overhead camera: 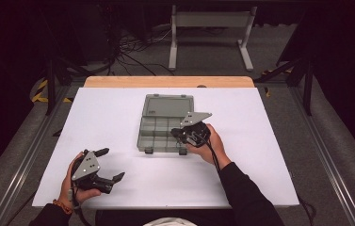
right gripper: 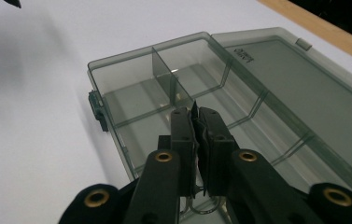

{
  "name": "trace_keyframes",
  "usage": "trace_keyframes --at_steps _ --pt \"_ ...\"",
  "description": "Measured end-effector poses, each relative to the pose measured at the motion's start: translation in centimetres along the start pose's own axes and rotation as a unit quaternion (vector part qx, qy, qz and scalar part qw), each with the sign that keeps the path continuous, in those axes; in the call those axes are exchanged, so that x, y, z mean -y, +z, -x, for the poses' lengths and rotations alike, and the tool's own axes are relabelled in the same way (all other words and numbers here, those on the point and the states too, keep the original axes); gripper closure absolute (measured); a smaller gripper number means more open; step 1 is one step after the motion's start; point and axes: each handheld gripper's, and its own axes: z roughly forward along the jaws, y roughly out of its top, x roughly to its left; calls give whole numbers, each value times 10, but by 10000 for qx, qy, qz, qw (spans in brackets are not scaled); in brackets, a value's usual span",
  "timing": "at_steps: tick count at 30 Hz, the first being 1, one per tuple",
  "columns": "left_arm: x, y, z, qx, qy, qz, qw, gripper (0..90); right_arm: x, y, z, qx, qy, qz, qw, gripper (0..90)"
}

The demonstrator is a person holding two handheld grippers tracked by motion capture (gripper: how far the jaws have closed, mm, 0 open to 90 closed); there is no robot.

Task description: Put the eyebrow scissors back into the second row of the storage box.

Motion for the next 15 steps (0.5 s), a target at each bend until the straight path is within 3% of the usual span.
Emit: trace_keyframes --at_steps 15 --pt "0 0 -1 24 19 -39 10000 23 3 14 -5 -50 7 -154 9999 857"
